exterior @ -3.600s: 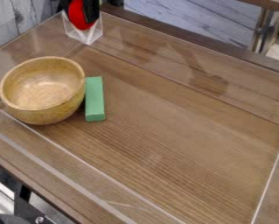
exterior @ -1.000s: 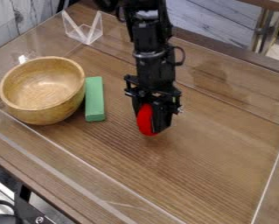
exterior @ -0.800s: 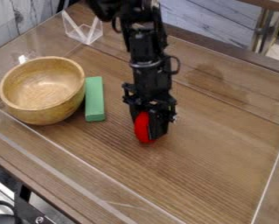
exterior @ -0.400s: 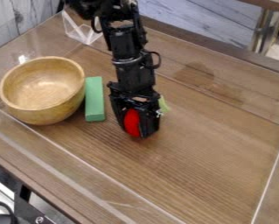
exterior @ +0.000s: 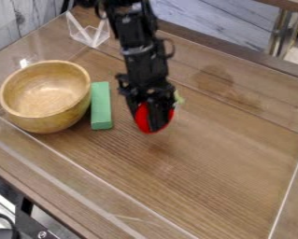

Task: Move the red fruit to the right

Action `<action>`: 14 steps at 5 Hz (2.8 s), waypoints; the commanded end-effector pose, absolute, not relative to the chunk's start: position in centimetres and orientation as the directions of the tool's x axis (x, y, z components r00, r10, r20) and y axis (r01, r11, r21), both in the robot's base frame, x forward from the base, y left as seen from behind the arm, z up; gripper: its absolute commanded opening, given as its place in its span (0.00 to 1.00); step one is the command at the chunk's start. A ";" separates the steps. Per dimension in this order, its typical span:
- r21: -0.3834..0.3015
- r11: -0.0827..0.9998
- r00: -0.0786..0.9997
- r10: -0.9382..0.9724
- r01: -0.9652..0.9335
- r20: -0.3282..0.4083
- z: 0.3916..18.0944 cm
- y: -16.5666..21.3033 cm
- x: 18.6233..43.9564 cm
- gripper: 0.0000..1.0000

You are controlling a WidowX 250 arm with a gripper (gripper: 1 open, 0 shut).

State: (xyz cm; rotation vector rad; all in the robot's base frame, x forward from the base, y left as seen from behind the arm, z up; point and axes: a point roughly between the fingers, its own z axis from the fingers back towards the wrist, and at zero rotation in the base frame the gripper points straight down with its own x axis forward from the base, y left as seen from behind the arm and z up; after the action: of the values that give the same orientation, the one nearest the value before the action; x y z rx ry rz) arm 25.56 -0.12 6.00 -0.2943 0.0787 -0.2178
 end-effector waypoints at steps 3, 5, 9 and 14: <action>-0.264 0.915 0.952 -0.285 0.305 0.113 9.4 -11.1 29.5 0.00; -0.229 0.876 0.904 -0.399 0.425 0.151 4.4 -13.8 29.0 0.00; -0.114 0.912 0.886 -0.345 0.394 0.309 5.5 -8.7 30.5 0.00; -0.088 0.881 0.833 -0.402 0.465 0.381 4.7 -9.6 32.2 0.00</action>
State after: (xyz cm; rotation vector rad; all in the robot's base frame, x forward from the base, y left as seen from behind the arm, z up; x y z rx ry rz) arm 31.14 -9.50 3.27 -0.1807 -0.3105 -0.4554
